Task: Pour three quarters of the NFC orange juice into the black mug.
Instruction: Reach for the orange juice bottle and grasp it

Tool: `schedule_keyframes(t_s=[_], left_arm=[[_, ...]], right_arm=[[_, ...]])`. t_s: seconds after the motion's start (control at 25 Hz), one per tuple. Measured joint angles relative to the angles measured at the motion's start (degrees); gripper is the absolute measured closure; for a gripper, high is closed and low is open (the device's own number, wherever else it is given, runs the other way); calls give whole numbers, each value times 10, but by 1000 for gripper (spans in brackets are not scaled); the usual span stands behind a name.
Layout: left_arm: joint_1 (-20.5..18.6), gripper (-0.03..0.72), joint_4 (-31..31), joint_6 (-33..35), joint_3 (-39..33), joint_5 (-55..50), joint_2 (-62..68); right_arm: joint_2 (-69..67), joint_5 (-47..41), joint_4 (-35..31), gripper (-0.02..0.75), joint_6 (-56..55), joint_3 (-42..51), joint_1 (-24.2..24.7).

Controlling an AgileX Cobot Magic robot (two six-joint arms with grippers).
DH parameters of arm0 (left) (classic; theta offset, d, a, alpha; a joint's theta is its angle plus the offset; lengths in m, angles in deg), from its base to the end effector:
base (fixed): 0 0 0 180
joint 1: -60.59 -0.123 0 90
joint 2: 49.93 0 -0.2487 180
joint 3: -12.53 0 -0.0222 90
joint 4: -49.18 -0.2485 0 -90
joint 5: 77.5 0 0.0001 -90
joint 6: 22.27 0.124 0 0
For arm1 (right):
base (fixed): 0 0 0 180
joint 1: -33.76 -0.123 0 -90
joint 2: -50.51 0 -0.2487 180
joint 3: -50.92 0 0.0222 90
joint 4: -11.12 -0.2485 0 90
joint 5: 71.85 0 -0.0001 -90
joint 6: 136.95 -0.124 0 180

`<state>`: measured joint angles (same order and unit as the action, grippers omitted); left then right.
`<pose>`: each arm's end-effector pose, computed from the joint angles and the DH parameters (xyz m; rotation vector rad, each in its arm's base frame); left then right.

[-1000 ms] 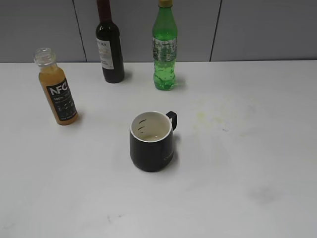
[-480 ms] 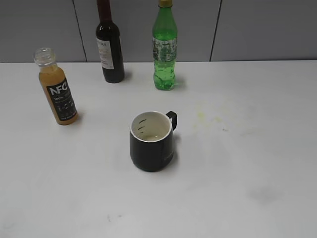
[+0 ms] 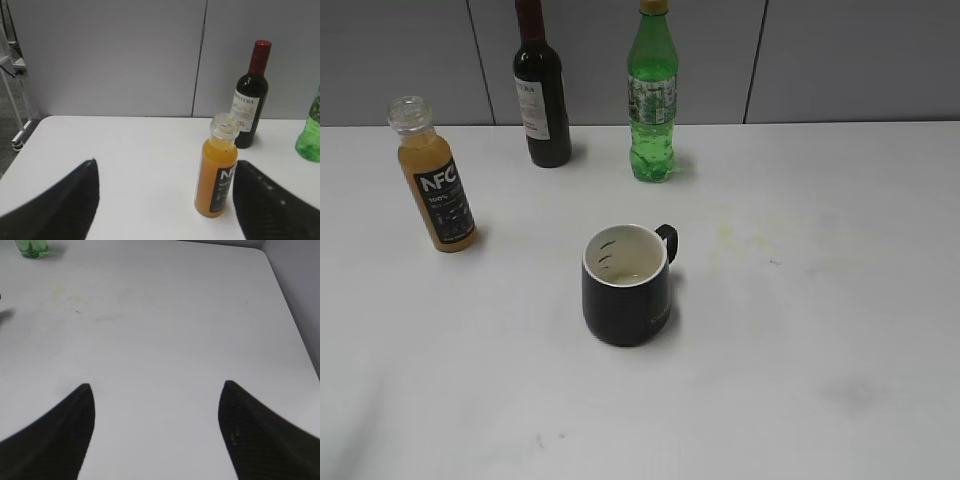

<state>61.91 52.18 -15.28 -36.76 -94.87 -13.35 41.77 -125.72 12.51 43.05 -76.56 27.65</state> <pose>0.1671 -0.0058 0.2828 0.0967 1.7989 0.0209 0.0734 0.0054 0.2470 -0.1089 2.0064 0.0393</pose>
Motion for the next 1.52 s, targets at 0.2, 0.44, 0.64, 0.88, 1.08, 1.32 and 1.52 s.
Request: schedule_keyframes(t_s=[0.2, 0.44, 0.64, 0.88, 1.08, 1.32, 1.52], left_arm=[[0, 44, 24, 0, -57, 235, 160], [19, 53, 26, -23, -104, 445, 346], [67, 59, 20, -28, -107, 598, 501], [93, 64, -17, -28, -106, 740, 652], [93, 41, -30, -28, -70, 766, 732], [93, 22, -30, -28, -4, 770, 805], [93, 22, -30, -28, 52, 771, 860]], right_arm=[[0, 0, 0, 153, 0, 0, 0], [0, 0, 0, 153, 0, 0, 0], [0, 0, 0, 153, 0, 0, 0], [0, 0, 0, 153, 0, 0, 0], [0, 0, 0, 153, 0, 0, 0], [0, 0, 0, 153, 0, 0, 0], [0, 0, 0, 153, 0, 0, 0]])
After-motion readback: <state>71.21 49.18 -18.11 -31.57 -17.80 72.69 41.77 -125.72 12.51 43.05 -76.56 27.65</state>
